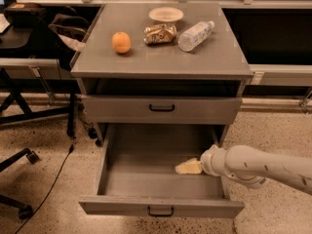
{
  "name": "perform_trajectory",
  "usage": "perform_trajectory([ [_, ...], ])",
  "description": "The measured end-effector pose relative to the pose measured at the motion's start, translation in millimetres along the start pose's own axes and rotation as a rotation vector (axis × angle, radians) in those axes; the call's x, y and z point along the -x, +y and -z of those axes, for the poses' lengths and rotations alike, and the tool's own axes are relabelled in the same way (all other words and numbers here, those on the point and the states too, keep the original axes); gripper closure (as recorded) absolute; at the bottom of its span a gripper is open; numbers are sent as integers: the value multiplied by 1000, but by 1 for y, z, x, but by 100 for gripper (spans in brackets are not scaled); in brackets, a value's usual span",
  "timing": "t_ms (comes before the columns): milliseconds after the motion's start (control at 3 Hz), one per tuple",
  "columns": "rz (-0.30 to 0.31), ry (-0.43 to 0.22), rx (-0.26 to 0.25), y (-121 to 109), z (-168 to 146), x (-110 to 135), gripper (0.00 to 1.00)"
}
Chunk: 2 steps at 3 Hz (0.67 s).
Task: Open middle drawer
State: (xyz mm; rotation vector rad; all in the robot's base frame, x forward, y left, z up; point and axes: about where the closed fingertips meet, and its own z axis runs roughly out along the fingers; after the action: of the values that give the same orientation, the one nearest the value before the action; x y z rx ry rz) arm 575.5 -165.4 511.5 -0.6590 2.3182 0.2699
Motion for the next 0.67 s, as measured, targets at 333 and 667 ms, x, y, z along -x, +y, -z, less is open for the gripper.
perform_trajectory([
  [333,0,0,0,0,0,0,0],
  [667,-40,-17,-37,-12,20,-12,0],
])
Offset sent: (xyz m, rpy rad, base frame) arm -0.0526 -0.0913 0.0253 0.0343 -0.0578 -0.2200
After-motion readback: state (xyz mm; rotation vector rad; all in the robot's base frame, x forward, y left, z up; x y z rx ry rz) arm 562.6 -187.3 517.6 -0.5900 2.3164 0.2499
